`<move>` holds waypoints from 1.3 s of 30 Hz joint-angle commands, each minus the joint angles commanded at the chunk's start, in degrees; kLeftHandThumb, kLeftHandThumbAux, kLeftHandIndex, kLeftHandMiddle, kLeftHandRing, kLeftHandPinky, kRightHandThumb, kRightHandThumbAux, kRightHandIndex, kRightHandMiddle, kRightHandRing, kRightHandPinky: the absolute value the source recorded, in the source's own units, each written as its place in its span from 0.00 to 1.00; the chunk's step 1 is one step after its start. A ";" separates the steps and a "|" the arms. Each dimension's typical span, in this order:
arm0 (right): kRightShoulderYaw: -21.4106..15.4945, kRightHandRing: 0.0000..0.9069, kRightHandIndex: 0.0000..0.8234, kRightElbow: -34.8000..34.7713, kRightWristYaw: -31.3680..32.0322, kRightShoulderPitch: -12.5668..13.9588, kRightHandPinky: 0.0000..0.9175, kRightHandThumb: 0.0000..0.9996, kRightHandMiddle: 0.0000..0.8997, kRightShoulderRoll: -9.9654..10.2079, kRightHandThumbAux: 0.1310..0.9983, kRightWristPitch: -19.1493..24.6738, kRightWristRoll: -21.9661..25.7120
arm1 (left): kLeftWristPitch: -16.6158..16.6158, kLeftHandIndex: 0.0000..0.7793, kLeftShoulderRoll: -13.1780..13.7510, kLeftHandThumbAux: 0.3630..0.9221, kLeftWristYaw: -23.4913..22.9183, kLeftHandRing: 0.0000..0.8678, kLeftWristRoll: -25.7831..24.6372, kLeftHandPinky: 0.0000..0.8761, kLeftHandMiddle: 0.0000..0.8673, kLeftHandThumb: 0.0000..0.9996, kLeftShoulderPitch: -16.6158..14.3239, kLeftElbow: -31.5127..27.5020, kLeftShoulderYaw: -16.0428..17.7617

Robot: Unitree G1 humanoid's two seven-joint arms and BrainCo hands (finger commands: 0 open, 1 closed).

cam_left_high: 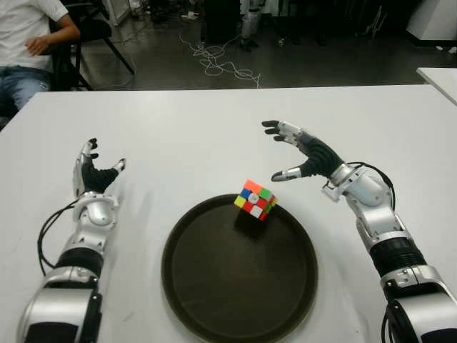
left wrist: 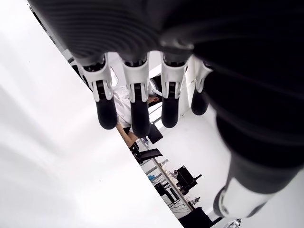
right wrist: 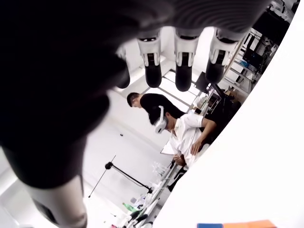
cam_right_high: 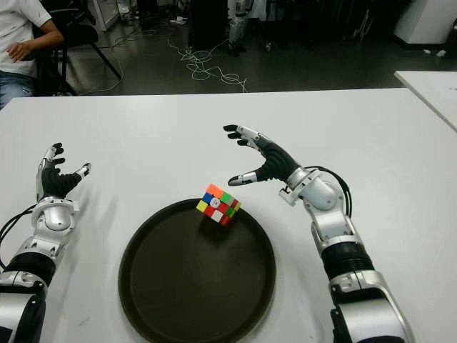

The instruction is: Pick up the Rubik's Cube and put it in the plate

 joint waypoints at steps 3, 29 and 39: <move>0.30 0.12 0.14 0.72 0.22 0.14 0.17 0.00 0.14 0.01 0.83 -1.10 -0.13 | -0.70 0.14 -0.10 0.69 -0.16 0.19 -0.23 0.21 0.19 0.29 0.15 -0.06 0.14; 1.75 0.12 0.14 5.16 0.82 -0.19 0.15 0.00 0.12 1.27 0.74 -4.30 -0.44 | 0.22 0.14 -0.16 0.70 -0.05 0.20 -0.27 0.23 0.20 0.31 0.20 -0.76 0.20; 1.87 0.12 0.13 6.22 0.61 -0.61 0.14 0.00 0.10 1.45 0.74 -4.45 -0.87 | -0.32 0.15 -0.05 0.70 0.22 0.22 -0.03 0.25 0.21 0.31 0.04 -0.31 0.11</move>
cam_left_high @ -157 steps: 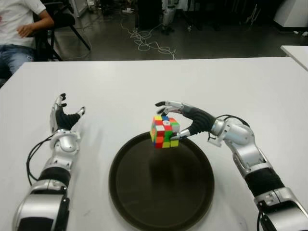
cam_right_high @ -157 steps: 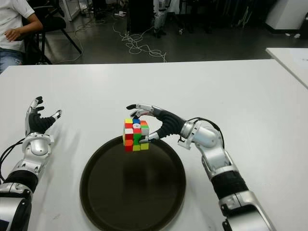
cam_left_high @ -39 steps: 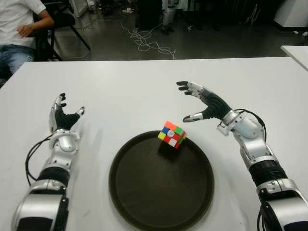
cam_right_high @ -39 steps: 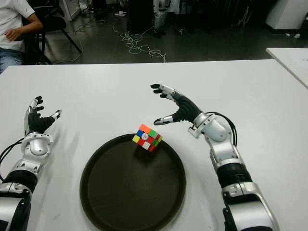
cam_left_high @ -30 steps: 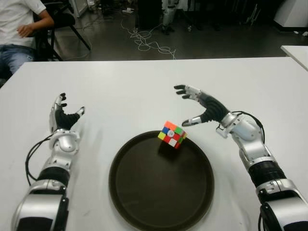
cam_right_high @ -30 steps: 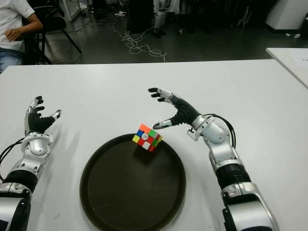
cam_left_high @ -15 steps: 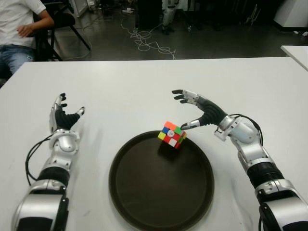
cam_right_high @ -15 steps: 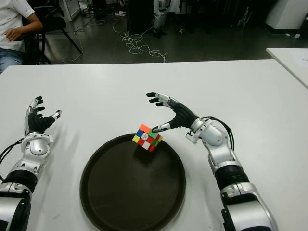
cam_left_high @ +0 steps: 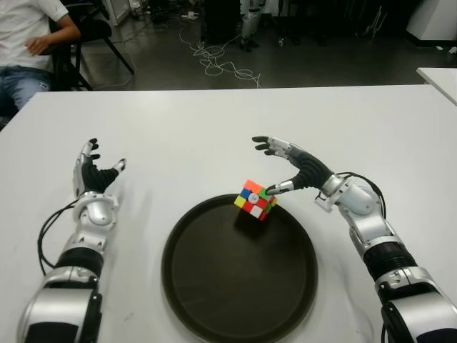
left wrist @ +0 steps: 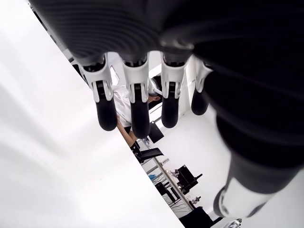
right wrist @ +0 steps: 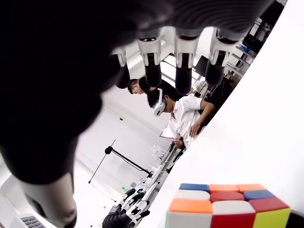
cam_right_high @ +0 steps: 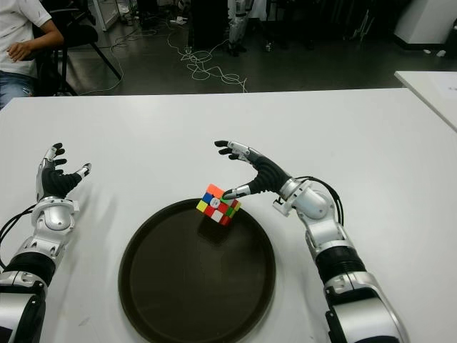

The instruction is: Pick up the Rubik's Cube and put it in the plate

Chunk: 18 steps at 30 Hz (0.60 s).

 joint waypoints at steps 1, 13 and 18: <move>0.02 0.12 0.13 0.05 0.00 -0.06 0.14 0.00 0.10 -0.03 0.75 0.05 -0.05 | -0.02 0.15 0.00 0.70 -0.01 0.21 -0.01 0.25 0.20 0.31 0.00 -0.01 0.01; -0.08 0.13 0.14 1.57 -1.17 -0.24 0.15 0.00 0.12 0.52 0.75 -0.64 -0.40 | -0.35 0.15 0.15 0.69 -0.14 0.21 0.05 0.25 0.20 0.30 0.23 0.00 -0.04; 0.34 0.11 0.11 2.14 -0.30 -0.42 0.13 0.00 0.10 0.30 0.74 0.05 -0.52 | -0.06 0.15 0.26 0.70 0.05 0.21 0.38 0.25 0.20 0.29 0.30 -0.07 -0.25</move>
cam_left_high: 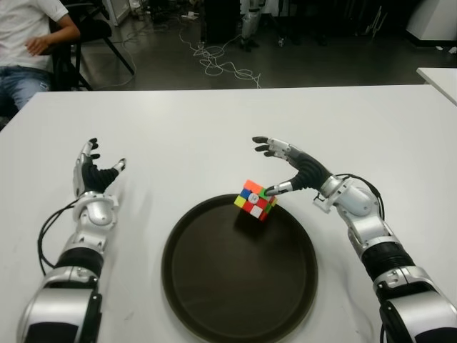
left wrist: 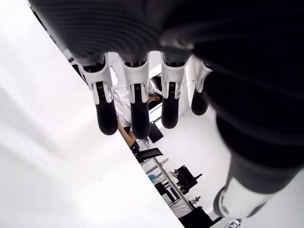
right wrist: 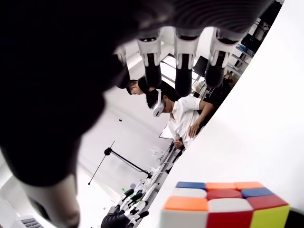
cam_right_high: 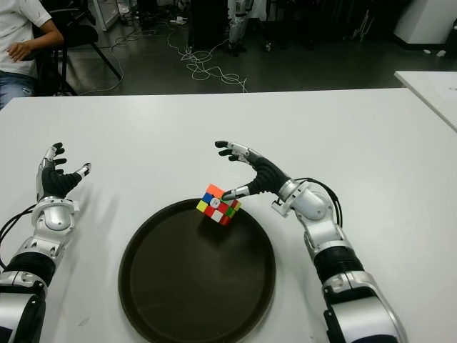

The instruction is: Pick up the Rubik's Cube and put it in the plate

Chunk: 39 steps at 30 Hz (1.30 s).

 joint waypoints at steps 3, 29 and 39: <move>0.19 0.12 0.11 0.27 0.27 -0.05 0.14 0.00 0.12 -0.02 0.75 -0.01 0.00 | 0.27 0.14 -0.01 0.70 0.01 0.20 0.06 0.23 0.20 0.27 -0.06 -0.11 -0.01; 1.10 0.15 0.13 5.25 -5.94 -1.50 0.16 0.00 0.13 0.91 0.77 0.08 -4.77 | 0.01 0.14 -0.48 0.70 -0.45 0.19 -1.01 0.22 0.19 0.30 0.16 -0.45 0.85; 1.61 0.16 0.14 6.36 -5.11 -2.01 0.15 0.00 0.15 0.65 0.76 -0.24 -5.10 | 0.52 0.13 -0.33 0.71 0.11 0.19 -0.48 0.21 0.19 0.28 0.05 -0.38 0.42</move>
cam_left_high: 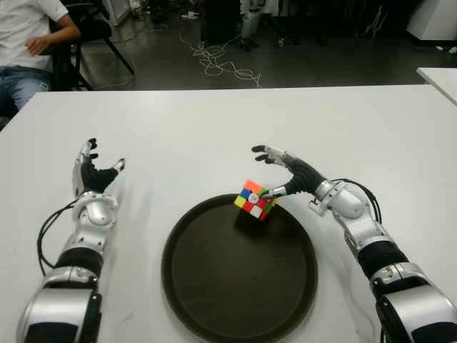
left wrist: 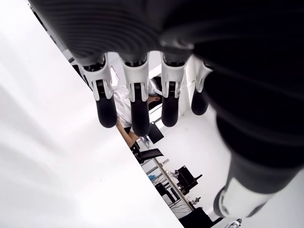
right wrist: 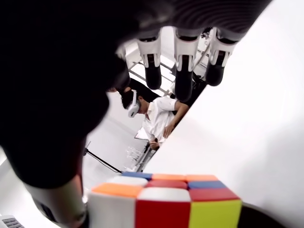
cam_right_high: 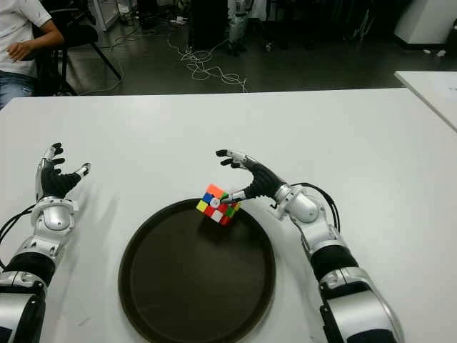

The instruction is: Pick up the Rubik's Cube and put it in the plate

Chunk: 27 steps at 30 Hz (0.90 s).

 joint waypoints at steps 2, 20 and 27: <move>0.06 0.15 0.14 0.14 0.33 -0.03 0.14 0.00 0.14 -0.05 0.76 -0.02 0.12 | -0.19 0.13 -0.02 0.72 -0.16 0.19 -0.15 0.23 0.19 0.29 0.02 -0.01 0.08; -0.72 0.13 0.12 1.22 2.81 -0.38 0.13 0.00 0.14 0.30 0.79 -0.32 1.81 | -0.05 0.14 -0.08 0.71 -0.35 0.20 -0.51 0.24 0.19 0.32 -0.14 -0.01 0.33; -0.30 0.14 0.12 1.24 1.39 -0.28 0.12 0.00 0.13 0.12 0.78 -0.24 0.65 | -0.32 0.14 0.03 0.70 -0.35 0.20 -0.46 0.24 0.19 0.31 -0.20 0.32 0.32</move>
